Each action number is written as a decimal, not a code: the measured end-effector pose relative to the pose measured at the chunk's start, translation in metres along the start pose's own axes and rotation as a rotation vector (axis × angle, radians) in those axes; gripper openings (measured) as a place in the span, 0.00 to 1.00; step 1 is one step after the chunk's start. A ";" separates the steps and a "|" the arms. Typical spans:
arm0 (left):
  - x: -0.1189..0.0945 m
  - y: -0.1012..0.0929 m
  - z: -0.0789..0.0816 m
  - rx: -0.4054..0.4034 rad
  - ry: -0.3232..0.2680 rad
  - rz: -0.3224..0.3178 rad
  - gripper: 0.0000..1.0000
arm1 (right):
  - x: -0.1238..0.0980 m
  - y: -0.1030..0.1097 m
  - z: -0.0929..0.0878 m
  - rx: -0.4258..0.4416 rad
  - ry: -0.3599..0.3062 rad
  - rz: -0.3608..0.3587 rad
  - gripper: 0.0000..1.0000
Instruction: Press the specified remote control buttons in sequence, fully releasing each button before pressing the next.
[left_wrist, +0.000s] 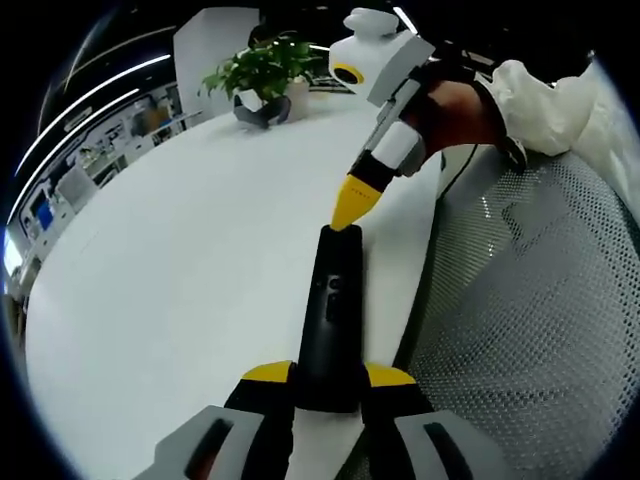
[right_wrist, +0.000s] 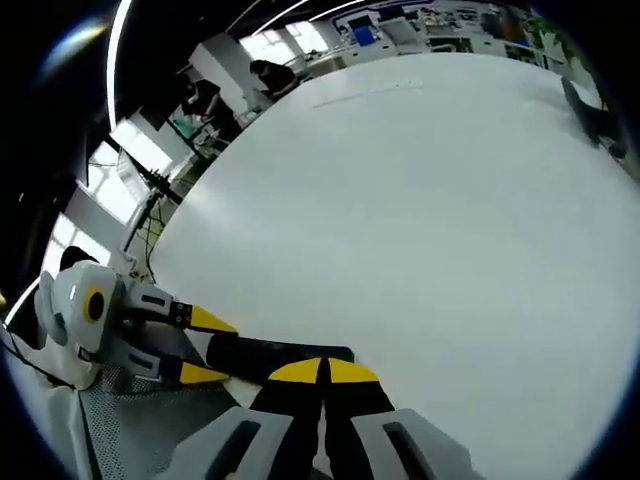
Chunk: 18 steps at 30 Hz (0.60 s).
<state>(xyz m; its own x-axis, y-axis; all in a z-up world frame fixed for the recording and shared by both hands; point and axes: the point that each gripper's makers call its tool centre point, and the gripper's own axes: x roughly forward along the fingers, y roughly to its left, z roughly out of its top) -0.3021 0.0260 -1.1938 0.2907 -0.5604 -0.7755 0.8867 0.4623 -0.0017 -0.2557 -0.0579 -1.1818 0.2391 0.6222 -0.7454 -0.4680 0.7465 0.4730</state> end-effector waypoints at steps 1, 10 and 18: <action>0.000 0.000 0.000 0.002 -0.002 -0.004 0.24 | 0.000 0.000 0.000 0.000 0.002 0.000 0.00; 0.004 -0.002 0.005 0.013 -0.028 -0.010 0.24 | -0.003 -0.007 0.002 0.031 0.002 -0.020 0.00; 0.004 -0.002 0.006 0.015 -0.036 -0.012 0.24 | 0.000 -0.002 0.002 -0.012 0.013 -0.017 0.00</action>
<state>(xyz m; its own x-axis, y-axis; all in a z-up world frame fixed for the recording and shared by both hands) -0.3007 0.0181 -1.1933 0.2927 -0.5902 -0.7523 0.8953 0.4455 -0.0011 -0.2529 -0.0591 -1.1812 0.2362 0.6065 -0.7592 -0.4741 0.7540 0.4547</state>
